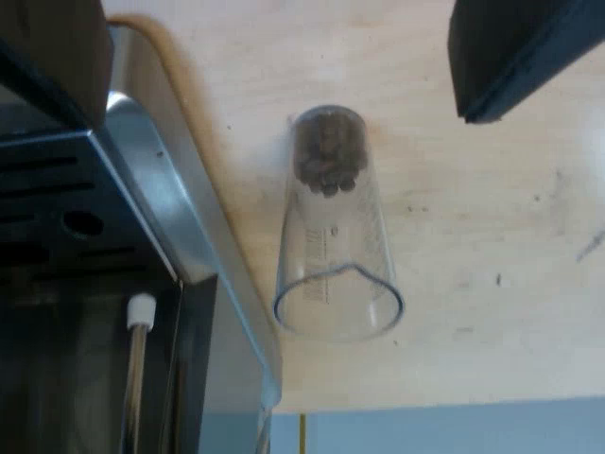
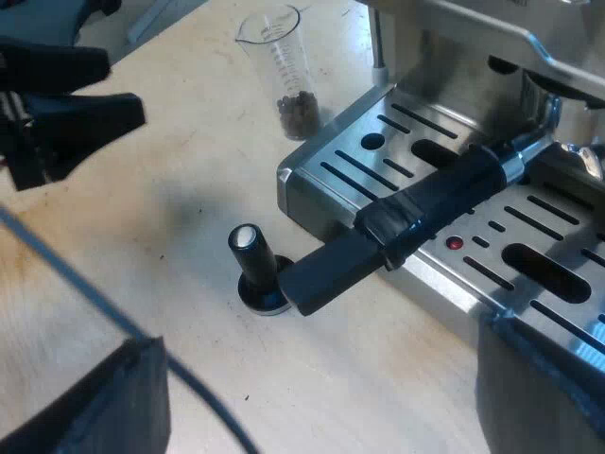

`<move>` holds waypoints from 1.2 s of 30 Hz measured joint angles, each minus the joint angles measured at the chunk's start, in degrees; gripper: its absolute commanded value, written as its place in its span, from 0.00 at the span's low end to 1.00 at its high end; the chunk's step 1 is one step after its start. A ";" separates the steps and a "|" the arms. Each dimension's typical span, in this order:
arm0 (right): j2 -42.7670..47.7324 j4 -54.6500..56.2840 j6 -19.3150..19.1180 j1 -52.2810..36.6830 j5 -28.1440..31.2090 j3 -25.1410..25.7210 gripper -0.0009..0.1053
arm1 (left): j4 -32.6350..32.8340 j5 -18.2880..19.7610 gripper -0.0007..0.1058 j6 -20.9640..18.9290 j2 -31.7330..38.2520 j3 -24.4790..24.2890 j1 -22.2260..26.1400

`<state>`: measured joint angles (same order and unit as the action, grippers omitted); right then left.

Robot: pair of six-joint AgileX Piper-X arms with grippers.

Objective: Pour the beans into the coffee machine

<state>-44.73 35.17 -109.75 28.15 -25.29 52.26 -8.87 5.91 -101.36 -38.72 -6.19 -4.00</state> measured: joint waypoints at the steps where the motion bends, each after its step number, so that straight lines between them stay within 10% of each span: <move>1: 0.00 -0.22 0.00 0.00 0.00 0.00 0.65 | -1.23 0.00 0.88 0.00 -1.99 0.00 0.00; 36: 0.00 -2.86 0.00 0.00 0.00 0.00 0.65 | -42.82 -2.33 0.88 -0.13 -47.98 -5.59 0.00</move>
<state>-44.73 32.30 -109.75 28.15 -25.29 52.26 -51.69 3.58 -101.49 -86.69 -11.79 -4.00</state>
